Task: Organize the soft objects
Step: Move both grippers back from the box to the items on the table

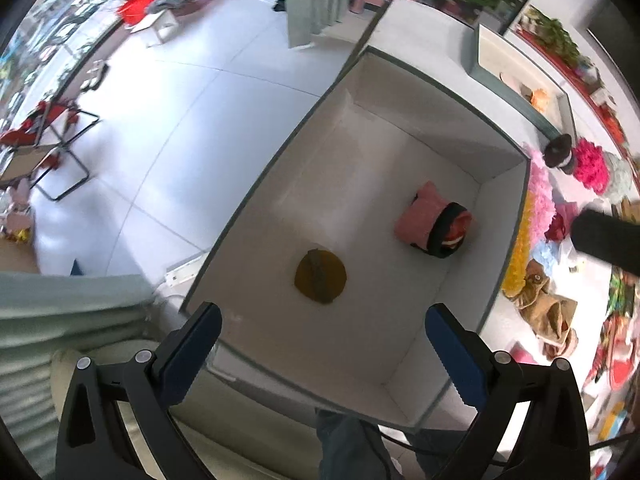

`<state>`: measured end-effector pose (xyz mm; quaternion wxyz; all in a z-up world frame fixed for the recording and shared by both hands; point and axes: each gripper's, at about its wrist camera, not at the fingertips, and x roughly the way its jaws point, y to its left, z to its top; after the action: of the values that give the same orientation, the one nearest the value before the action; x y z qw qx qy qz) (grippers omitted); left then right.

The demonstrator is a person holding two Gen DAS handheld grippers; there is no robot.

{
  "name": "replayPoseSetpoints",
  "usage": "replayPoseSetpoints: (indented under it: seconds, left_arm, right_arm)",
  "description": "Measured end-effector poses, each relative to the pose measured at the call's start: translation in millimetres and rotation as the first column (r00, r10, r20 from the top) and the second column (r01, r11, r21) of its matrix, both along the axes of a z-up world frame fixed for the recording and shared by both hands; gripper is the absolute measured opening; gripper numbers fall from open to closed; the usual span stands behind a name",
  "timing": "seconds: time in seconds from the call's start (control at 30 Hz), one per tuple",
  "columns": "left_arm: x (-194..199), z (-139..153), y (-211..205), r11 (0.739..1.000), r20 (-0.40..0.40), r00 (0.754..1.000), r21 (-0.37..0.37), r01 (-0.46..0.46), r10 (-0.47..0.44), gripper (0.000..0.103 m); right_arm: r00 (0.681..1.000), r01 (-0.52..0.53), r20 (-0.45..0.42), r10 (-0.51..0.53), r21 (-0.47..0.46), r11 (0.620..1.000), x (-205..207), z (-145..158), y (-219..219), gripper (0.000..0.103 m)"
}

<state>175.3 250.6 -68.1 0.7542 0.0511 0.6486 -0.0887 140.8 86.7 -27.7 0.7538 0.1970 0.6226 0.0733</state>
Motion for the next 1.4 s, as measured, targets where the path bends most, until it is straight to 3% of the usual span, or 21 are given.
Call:
replayPoseSetpoints:
  seconds: [0.17, 0.43, 0.57, 0.73, 0.9, 1.07, 1.23, 1.4]
  left_arm:
    - [-24, 7, -22, 0.999, -0.003, 1.0, 0.039, -0.014, 0.014, 0.103]
    - [-69, 11, -95, 0.997, -0.03, 0.998, 0.046, 0.06, -0.058, 0.103]
    - [-88, 10, -132, 0.99, -0.047, 0.992, 0.07, 0.123, -0.12, 0.103]
    - [-102, 3, -170, 0.98, -0.087, 0.981, 0.086, 0.181, -0.173, 0.103]
    - [-119, -21, -207, 0.965, -0.154, 0.961, 0.094, 0.246, -0.23, 0.103]
    - [-152, -64, -247, 0.927, -0.229, 0.916, 0.109, 0.36, -0.329, 0.103]
    - [-180, -99, -276, 0.883, -0.231, 0.88, 0.128, 0.451, -0.416, 0.103]
    - [-194, -119, -293, 0.864, -0.185, 0.872, 0.146, 0.481, -0.454, 0.103]
  right_arm:
    - [0.999, -0.033, 0.017, 0.033, 0.0, 0.999, -34, 2, -28, 0.103]
    - [0.989, 0.13, -0.068, -0.128, 0.023, 0.991, -117, -24, -127, 0.103]
    - [0.966, 0.236, -0.109, -0.236, -0.01, 0.972, -164, -36, -181, 0.103]
    - [0.913, 0.365, -0.185, -0.364, -0.026, 0.93, -212, -57, -236, 0.103]
    - [0.884, 0.401, -0.243, -0.399, -0.044, 0.915, -242, -76, -258, 0.103]
    - [0.867, 0.397, -0.304, -0.394, -0.054, 0.916, -263, -99, -265, 0.103]
    - [0.856, 0.394, -0.339, -0.389, -0.059, 0.917, -275, -112, -268, 0.103]
    - [0.857, 0.406, -0.325, -0.401, -0.053, 0.912, -275, -116, -270, 0.103]
